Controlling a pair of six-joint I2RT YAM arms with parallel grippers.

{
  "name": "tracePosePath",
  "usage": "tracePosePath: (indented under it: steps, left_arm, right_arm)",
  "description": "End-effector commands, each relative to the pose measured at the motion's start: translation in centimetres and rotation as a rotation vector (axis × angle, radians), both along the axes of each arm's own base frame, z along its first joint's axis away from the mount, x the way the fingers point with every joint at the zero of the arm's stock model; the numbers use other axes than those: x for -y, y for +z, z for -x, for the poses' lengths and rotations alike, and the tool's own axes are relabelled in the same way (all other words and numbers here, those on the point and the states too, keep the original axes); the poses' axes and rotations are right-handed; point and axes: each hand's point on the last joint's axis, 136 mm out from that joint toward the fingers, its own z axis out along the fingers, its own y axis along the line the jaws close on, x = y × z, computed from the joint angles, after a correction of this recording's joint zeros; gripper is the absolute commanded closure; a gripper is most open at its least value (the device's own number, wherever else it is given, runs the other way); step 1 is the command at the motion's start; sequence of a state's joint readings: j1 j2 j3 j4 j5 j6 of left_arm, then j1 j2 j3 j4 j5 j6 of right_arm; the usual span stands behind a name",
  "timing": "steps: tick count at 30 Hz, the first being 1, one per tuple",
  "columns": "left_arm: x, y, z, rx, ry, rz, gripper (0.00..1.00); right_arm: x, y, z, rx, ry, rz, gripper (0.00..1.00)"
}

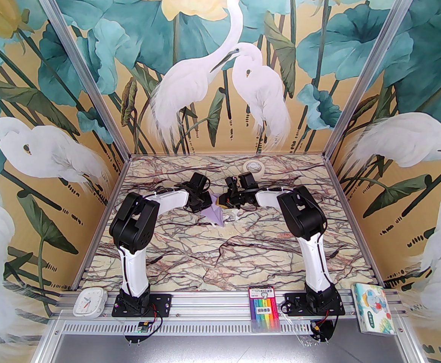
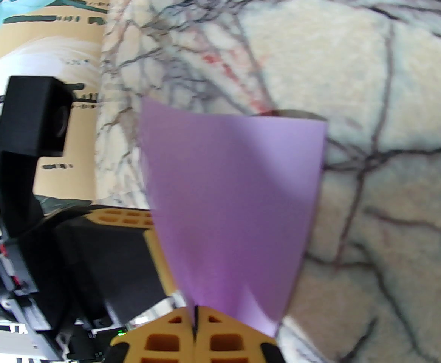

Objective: Fold a paper plane with a square sheet of paper (fold left side to right side)

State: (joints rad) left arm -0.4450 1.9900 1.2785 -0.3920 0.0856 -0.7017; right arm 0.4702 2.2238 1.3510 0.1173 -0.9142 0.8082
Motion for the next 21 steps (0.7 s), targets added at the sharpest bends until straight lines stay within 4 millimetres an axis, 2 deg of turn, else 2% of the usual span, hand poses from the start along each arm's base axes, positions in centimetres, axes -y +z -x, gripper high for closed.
tracePosePath:
  steps: [1,10,12,14,16,21]
  left_arm:
    - [-0.2,-1.6,0.8,-0.045,-0.017,-0.026,0.96]
    - [-0.1,-1.3,0.3,-0.028,-0.032,-0.028,0.96]
    - [-0.1,-1.2,0.1,-0.026,-0.036,-0.035,0.97]
    - [0.0,-1.1,0.0,-0.024,-0.037,-0.032,0.97]
    - [0.0,-1.3,0.1,-0.026,-0.037,-0.030,0.97]
    - [0.1,-1.5,0.2,-0.029,-0.036,-0.026,0.96]
  right_arm:
    - [-1.0,2.2,0.5,0.000,0.033,-0.109,1.00]
    - [-0.9,1.1,0.7,-0.030,0.030,-0.094,0.99]
    - [-0.5,0.6,0.7,-0.022,0.028,-0.050,0.91]
    - [-0.2,0.2,0.8,-0.011,0.028,-0.003,0.90]
    - [0.1,0.2,0.8,0.001,0.025,0.030,0.83]
    - [0.7,-0.1,1.3,0.012,0.034,0.075,0.79]
